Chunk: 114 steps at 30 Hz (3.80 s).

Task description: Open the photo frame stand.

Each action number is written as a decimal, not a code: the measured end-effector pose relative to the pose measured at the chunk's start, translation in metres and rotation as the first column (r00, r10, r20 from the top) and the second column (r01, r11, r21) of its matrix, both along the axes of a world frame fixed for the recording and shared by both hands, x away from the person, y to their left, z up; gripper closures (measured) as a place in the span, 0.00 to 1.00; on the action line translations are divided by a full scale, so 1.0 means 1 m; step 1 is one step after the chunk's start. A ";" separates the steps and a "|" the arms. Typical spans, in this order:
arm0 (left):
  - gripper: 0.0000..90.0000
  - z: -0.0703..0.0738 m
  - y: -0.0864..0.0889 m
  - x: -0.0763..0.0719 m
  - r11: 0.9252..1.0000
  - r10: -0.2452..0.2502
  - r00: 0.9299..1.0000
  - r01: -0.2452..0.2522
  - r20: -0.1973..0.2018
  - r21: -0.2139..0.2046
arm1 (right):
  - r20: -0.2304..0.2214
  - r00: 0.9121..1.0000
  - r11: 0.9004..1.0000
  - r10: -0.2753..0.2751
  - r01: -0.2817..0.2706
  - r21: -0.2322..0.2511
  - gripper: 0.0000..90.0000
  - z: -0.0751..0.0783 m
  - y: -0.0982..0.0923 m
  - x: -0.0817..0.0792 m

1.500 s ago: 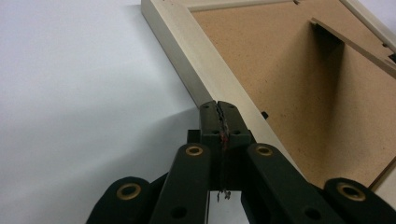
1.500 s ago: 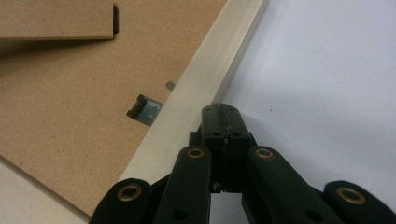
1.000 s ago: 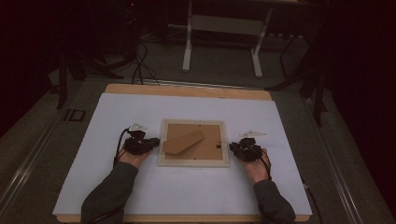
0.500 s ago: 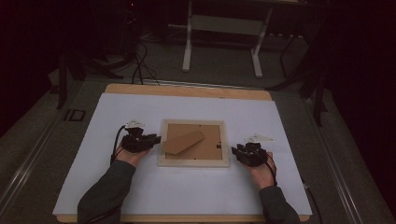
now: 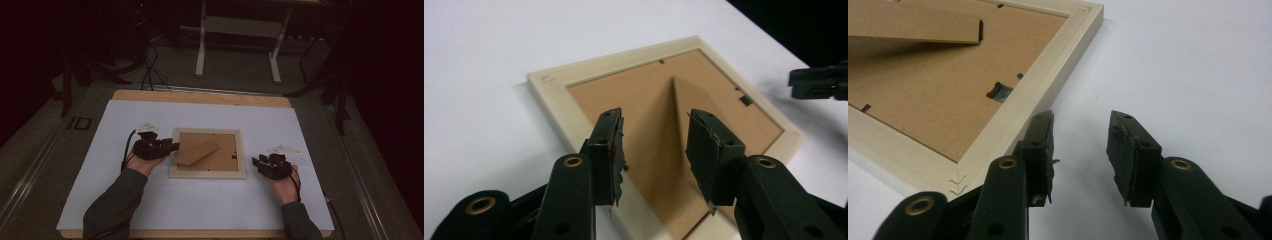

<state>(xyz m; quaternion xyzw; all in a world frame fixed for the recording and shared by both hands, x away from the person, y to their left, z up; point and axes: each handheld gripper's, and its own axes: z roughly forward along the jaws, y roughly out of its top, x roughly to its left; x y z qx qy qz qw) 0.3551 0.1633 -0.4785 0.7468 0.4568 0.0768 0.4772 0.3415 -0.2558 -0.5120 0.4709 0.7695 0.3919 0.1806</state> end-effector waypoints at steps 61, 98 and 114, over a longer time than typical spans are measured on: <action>0.60 -0.024 -0.038 0.029 0.981 -0.188 0.941 0.167 -0.281 -0.096 | -0.016 0.998 0.998 0.063 -0.064 -0.003 0.65 -0.007 0.019 -0.001; 0.69 -0.013 -0.040 0.013 0.981 -0.189 0.961 0.178 -0.202 -0.071 | -0.014 0.998 0.998 0.060 -0.060 0.006 0.57 -0.008 0.028 0.009; 0.71 -0.008 -0.041 -0.001 0.979 -0.201 0.970 0.194 -0.138 -0.059 | -0.043 0.998 0.993 0.042 -0.037 0.114 0.50 -0.002 0.030 0.031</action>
